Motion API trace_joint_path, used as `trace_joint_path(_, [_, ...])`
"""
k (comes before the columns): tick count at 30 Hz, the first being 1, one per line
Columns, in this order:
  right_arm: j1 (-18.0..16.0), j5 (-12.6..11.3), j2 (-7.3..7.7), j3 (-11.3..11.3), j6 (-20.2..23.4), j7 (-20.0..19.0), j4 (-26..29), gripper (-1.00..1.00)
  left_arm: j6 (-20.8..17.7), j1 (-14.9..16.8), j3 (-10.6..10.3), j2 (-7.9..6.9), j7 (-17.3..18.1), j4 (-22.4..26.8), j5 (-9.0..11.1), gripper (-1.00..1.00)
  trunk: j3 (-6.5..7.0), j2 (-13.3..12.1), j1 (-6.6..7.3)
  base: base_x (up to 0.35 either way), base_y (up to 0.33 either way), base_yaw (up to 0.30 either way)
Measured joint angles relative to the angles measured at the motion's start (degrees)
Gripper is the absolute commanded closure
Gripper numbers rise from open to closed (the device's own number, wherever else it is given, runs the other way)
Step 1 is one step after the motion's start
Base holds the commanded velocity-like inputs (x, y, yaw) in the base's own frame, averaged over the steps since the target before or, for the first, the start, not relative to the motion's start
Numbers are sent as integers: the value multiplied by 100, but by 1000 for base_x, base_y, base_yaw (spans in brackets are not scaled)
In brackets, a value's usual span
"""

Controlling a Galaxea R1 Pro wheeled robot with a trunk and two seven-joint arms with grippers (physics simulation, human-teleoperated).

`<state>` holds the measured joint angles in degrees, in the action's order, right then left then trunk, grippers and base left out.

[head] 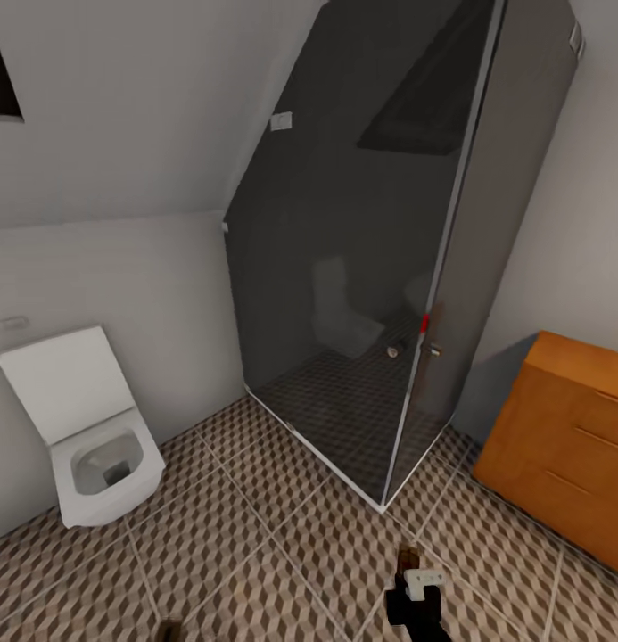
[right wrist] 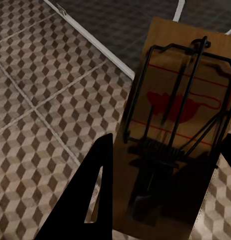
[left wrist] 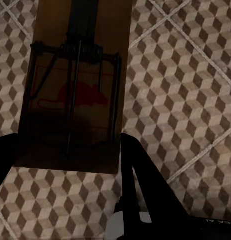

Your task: Take the four mousetraps from the cabinet in the bathroom and place them on the bathroom floor. Make sure all four end up on the same floor surface, and ensure that at least two of them are either under or directly next to the same bathroom sink.

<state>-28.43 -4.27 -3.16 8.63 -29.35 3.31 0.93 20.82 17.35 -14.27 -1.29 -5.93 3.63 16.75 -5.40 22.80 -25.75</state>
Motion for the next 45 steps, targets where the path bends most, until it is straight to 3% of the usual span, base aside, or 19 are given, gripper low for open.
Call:
trace_joint_path(19, [0, 0, -1, -1, 2, 0, 0, 100, -1, 0, 0, 6, 0, 0, 0, 100, 0, 0, 0, 0, -9, 286])
trace_joint_path(45, [0, 0, -9, 0, 7, -1, 0, 100, -2, 0, 0, 6, 0, 0, 1, 100, 0, 0, 1, 43, -102, 286])
